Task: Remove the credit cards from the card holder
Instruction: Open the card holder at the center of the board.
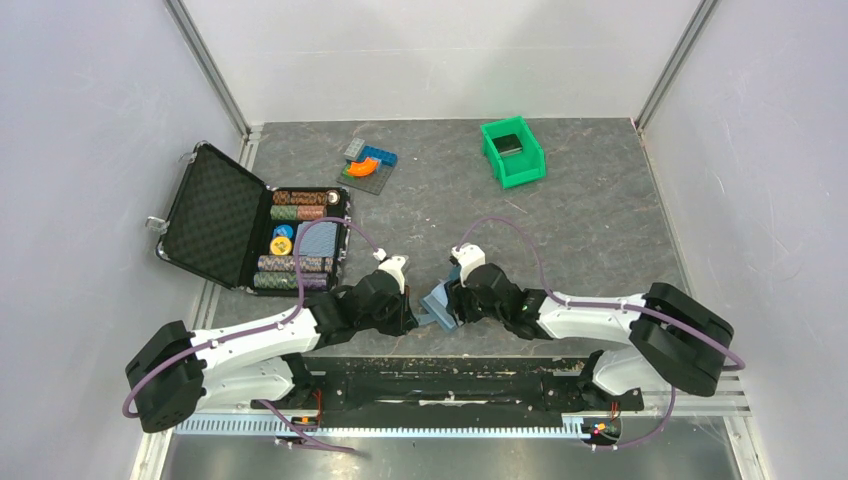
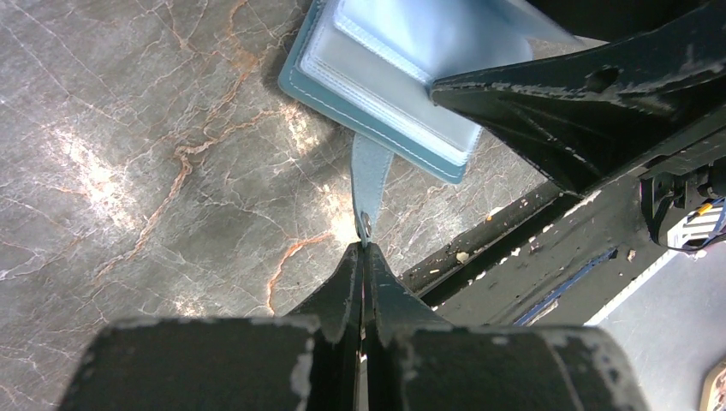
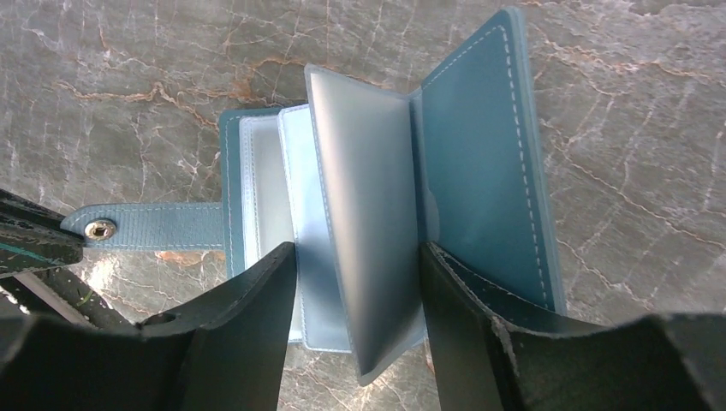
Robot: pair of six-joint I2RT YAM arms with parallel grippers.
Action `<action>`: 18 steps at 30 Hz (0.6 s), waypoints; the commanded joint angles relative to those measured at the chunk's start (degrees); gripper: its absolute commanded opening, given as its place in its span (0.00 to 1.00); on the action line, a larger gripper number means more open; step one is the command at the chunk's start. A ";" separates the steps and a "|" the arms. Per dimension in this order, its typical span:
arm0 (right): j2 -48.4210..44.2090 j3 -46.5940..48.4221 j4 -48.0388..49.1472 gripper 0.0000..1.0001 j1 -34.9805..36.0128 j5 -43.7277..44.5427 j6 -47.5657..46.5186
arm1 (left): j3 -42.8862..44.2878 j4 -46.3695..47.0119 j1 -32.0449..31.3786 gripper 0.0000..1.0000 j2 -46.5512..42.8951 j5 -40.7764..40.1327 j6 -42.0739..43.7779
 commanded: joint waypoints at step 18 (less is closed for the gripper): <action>-7.62 -1.04 -5.91 0.49 -0.26 11.81 1.71 | -0.34 -0.89 -0.02 0.02 -0.64 -1.77 -1.03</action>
